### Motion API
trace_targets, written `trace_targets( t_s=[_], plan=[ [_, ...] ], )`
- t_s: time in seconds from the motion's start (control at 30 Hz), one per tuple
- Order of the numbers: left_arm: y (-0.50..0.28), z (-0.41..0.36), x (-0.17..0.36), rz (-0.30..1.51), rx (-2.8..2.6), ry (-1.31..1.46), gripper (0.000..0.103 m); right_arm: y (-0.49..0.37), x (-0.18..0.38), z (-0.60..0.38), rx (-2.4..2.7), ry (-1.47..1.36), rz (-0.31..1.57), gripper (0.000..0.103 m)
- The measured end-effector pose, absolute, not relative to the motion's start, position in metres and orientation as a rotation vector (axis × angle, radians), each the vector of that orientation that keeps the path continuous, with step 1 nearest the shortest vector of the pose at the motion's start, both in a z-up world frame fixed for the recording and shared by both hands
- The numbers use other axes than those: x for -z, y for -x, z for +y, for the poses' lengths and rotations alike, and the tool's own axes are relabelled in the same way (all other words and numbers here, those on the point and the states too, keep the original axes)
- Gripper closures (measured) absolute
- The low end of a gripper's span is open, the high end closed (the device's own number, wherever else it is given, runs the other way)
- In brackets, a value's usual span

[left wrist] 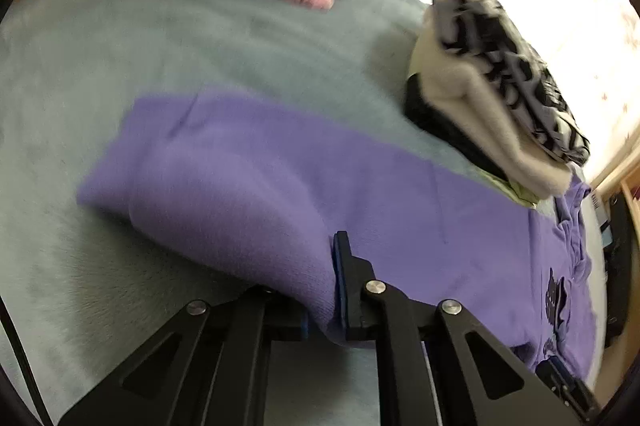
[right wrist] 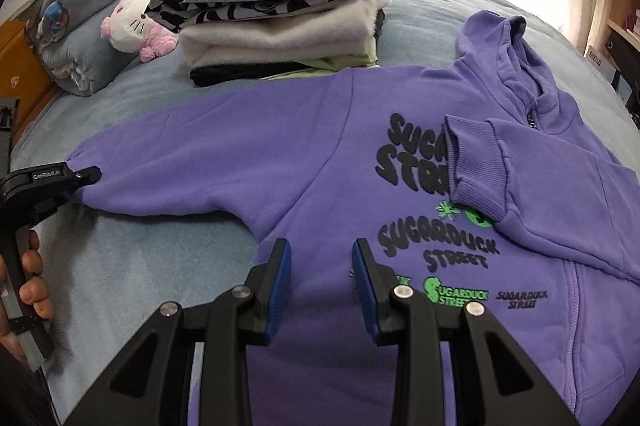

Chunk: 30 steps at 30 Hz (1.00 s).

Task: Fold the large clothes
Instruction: 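Grasp the other sleeve cuff with the left tool and lift it, then fold the held sleeve across the hoodie body with the left tool and release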

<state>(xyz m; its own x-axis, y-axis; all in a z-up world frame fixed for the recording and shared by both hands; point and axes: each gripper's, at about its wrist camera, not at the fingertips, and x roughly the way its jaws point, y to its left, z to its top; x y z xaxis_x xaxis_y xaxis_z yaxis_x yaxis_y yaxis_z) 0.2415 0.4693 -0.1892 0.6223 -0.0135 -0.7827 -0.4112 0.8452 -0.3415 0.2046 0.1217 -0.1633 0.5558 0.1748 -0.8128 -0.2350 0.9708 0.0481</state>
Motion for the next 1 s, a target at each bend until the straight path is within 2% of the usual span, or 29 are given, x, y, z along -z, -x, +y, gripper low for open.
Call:
trace_targets(
  t_s=[0.23, 0.47, 0.63, 0.9, 0.97, 1.0],
  plan=[
    [-0.23, 0.391, 0.103, 0.73, -0.072, 0.401, 0.096, -0.195, 0.143, 0.092, -0.223, 0.007, 0.919, 0.071],
    [-0.228, 0.273, 0.052, 0.705, 0.169, 0.297, 0.096, -0.173, 0.117, 0.029, -0.163, -0.08, 0.868, 0.071],
    [-0.232, 0.186, 0.062, 0.786, 0.28, 0.221, 0.096, -0.157, 0.111, -0.028, -0.098, -0.126, 0.859, 0.071],
    [-0.232, 0.097, 0.13, 0.961, 0.288, 0.092, 0.095, -0.137, 0.121, -0.1, -0.022, -0.194, 0.882, 0.071],
    [-0.232, 0.083, 0.145, 1.007, 0.279, 0.05, 0.083, -0.135, 0.126, -0.111, -0.021, -0.21, 0.892, 0.071],
    [-0.23, 0.078, 0.151, 1.028, 0.281, 0.036, 0.066, -0.134, 0.127, -0.115, -0.021, -0.216, 0.895, 0.071]
  ],
)
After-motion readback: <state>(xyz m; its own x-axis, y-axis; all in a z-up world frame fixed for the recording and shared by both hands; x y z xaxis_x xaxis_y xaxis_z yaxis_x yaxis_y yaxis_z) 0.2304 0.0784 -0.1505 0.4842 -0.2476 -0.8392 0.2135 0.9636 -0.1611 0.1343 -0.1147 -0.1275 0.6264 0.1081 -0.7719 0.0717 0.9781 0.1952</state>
